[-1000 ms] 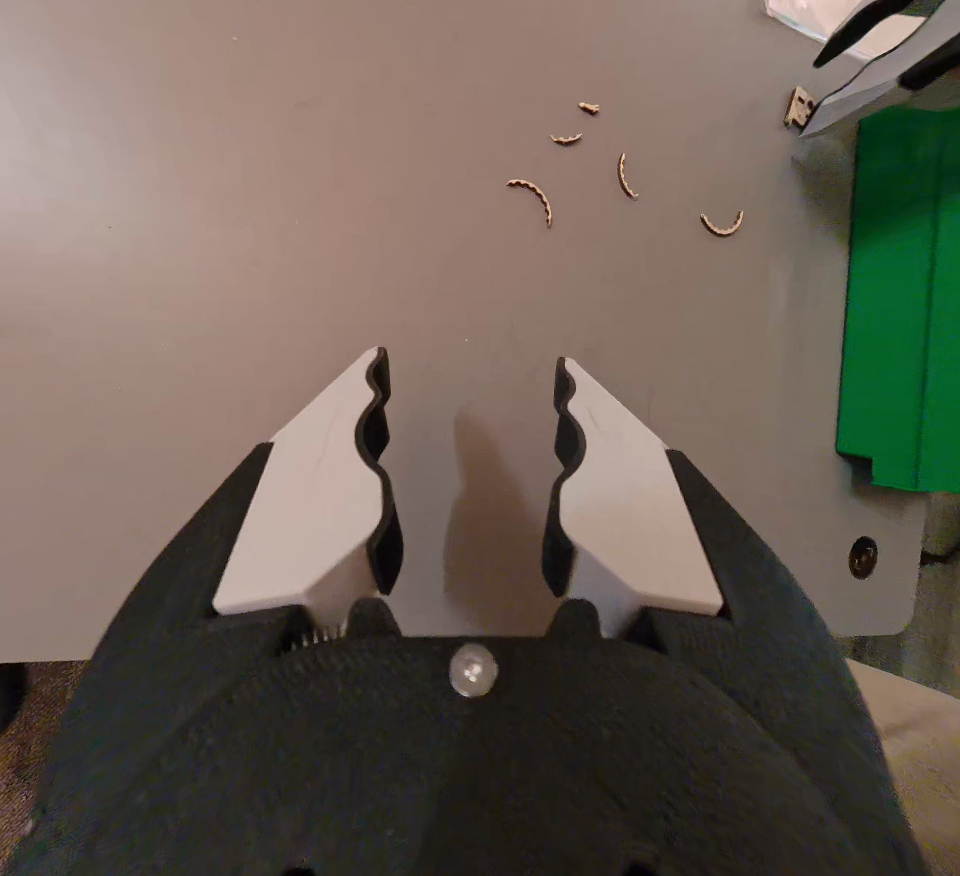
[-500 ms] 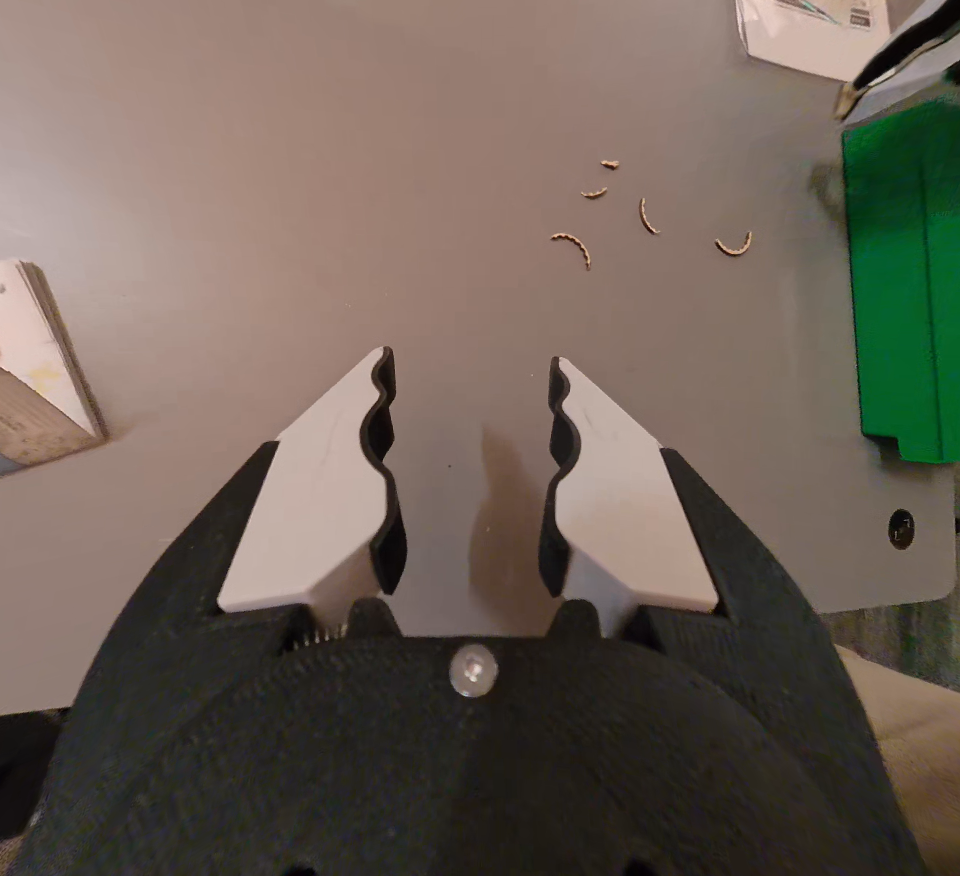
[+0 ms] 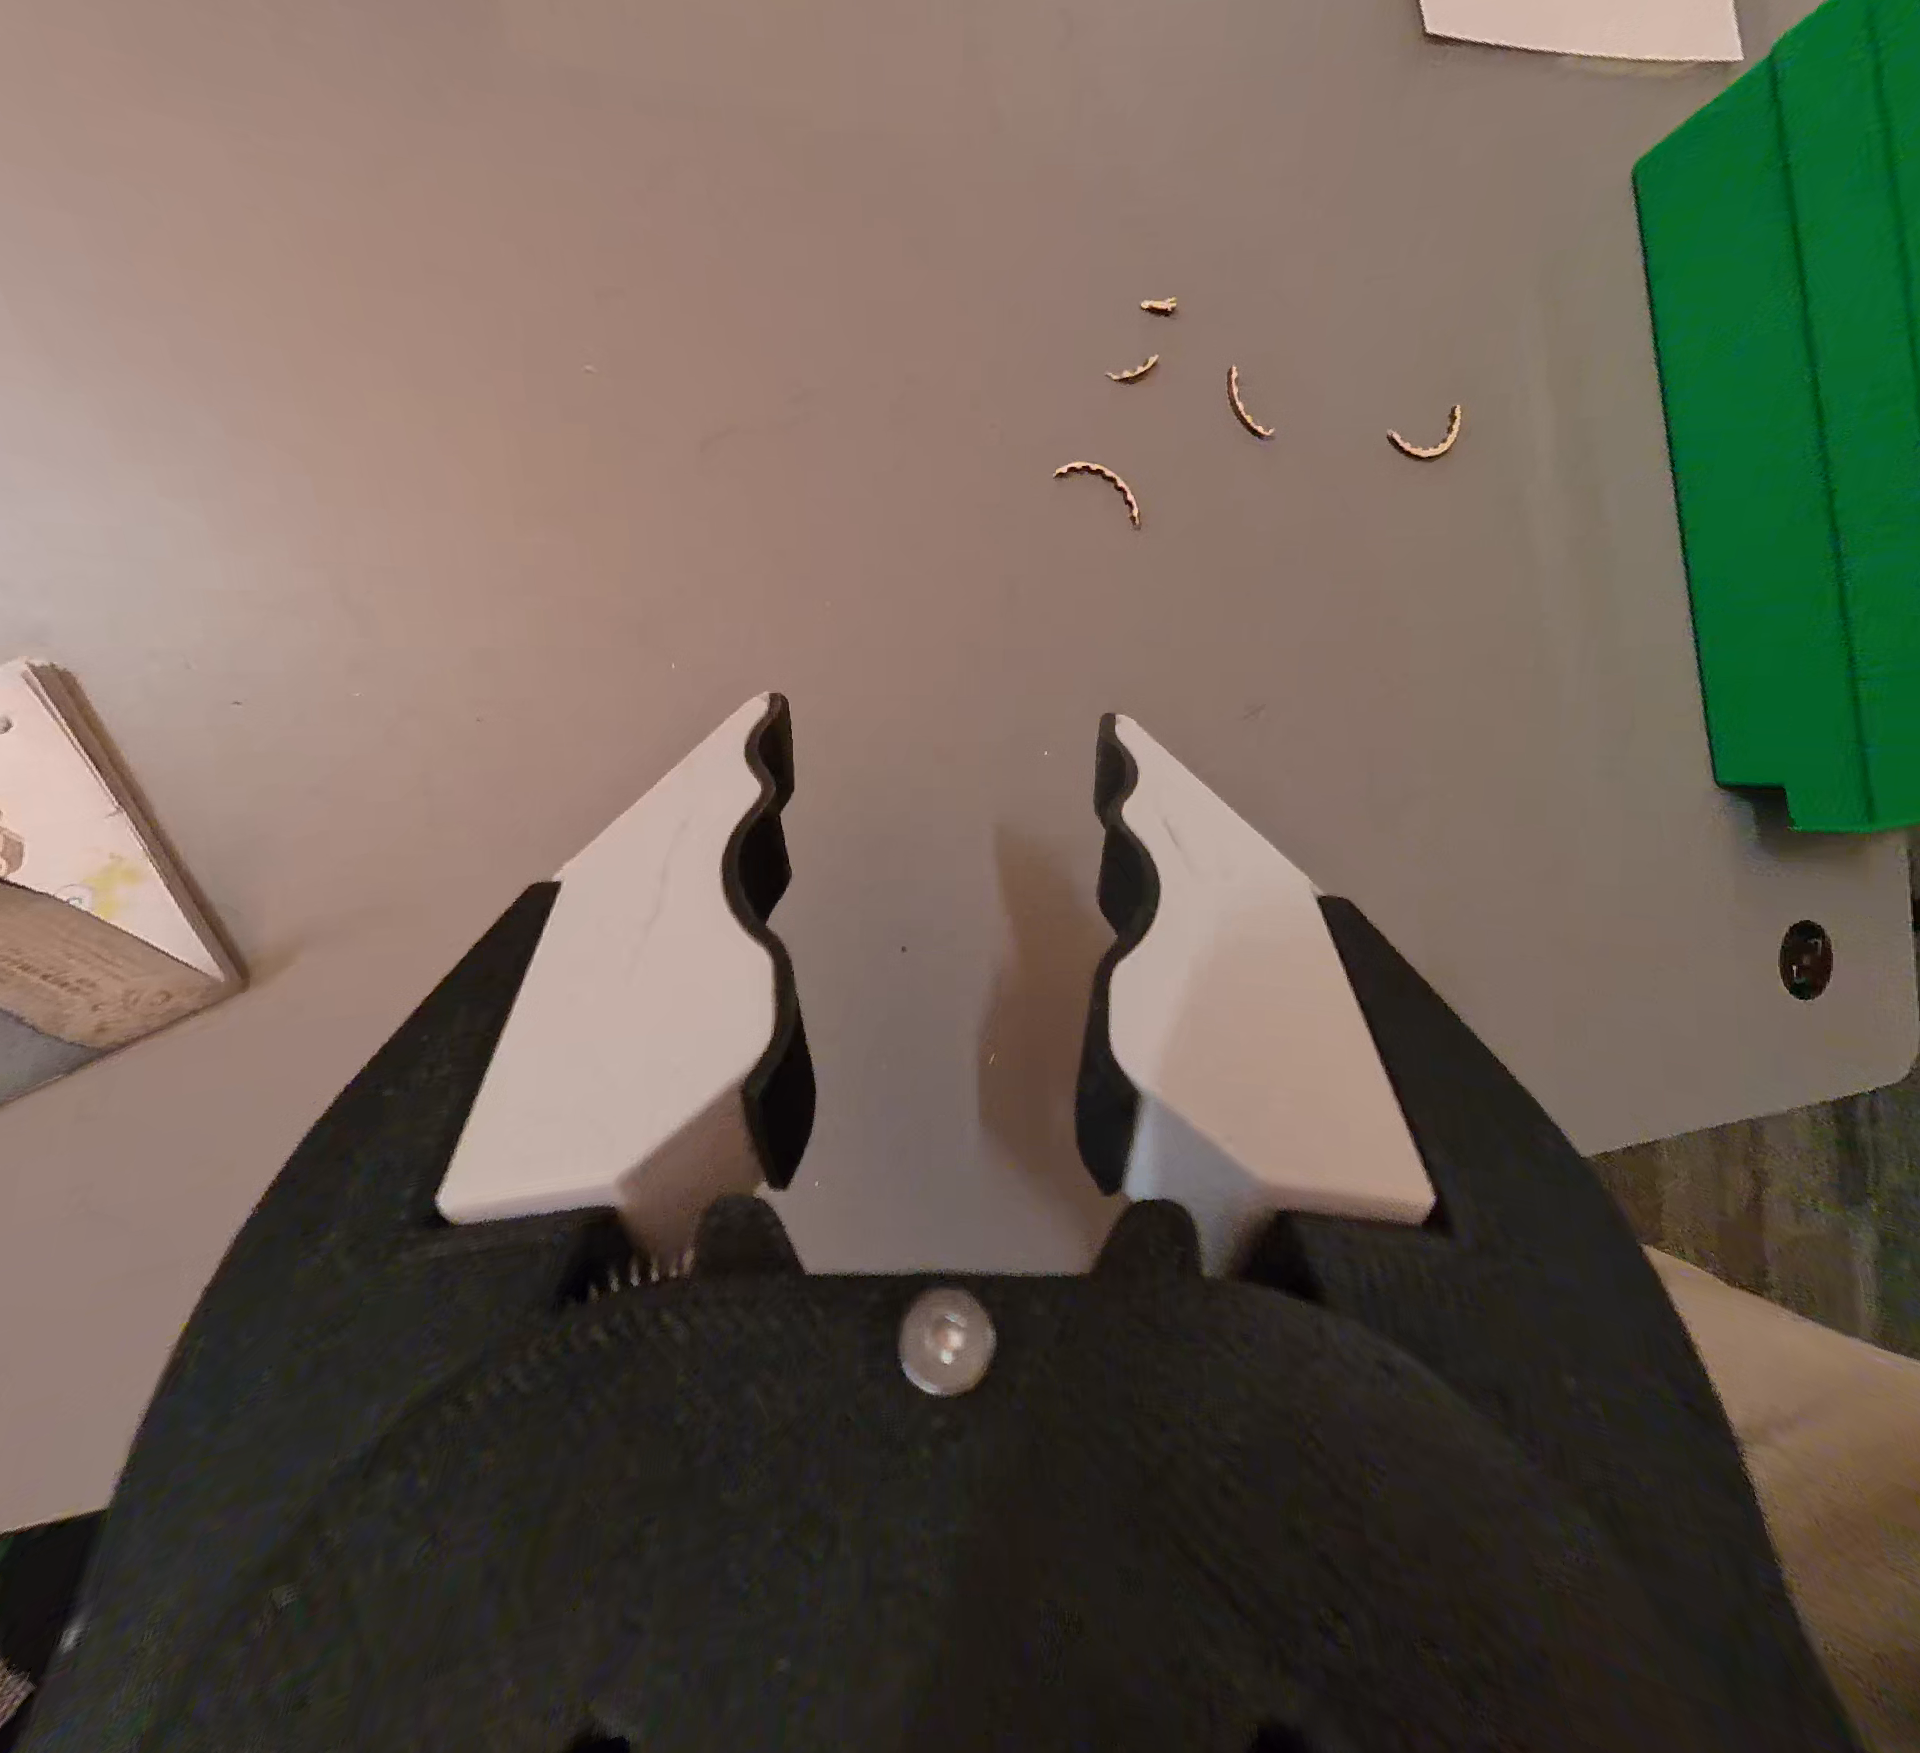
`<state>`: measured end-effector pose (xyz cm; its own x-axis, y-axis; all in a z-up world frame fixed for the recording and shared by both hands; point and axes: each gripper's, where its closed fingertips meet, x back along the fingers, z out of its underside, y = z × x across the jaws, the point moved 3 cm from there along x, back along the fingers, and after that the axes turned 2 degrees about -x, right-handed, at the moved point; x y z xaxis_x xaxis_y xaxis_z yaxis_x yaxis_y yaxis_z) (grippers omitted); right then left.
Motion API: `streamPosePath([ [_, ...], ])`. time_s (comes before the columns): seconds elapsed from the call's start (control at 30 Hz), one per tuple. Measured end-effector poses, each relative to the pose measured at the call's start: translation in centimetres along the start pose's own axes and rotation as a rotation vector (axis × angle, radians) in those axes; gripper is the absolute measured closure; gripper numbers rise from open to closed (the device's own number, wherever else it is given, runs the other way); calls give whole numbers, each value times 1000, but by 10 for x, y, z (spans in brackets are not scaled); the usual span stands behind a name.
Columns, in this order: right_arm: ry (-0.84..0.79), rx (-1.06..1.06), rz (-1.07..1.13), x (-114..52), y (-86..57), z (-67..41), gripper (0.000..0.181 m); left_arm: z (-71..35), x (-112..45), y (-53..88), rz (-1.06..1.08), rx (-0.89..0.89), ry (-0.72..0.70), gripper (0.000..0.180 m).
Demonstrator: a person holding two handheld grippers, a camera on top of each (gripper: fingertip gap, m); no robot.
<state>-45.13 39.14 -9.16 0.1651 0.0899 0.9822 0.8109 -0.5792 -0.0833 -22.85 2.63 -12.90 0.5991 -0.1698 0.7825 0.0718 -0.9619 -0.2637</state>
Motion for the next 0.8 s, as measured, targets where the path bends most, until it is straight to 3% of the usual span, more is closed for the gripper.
streamPosePath([
  [0.13, -294, 55, 4, 29, 39, -63, 145, 5, 2, 3, -16, 18, 12, 126],
  [0.2, -348, 92, -83, 23, 81, -91, 149, 10, 2, 4, -17, 37, 25, 127],
  [0.4, -234, 122, -296, -62, 184, -112, 144, 34, 9, -3, -7, 42, 84, 128],
  [0.8, -205, -117, -219, -104, 189, -96, 149, 87, 57, 73, -139, 213, 90, 136],
])
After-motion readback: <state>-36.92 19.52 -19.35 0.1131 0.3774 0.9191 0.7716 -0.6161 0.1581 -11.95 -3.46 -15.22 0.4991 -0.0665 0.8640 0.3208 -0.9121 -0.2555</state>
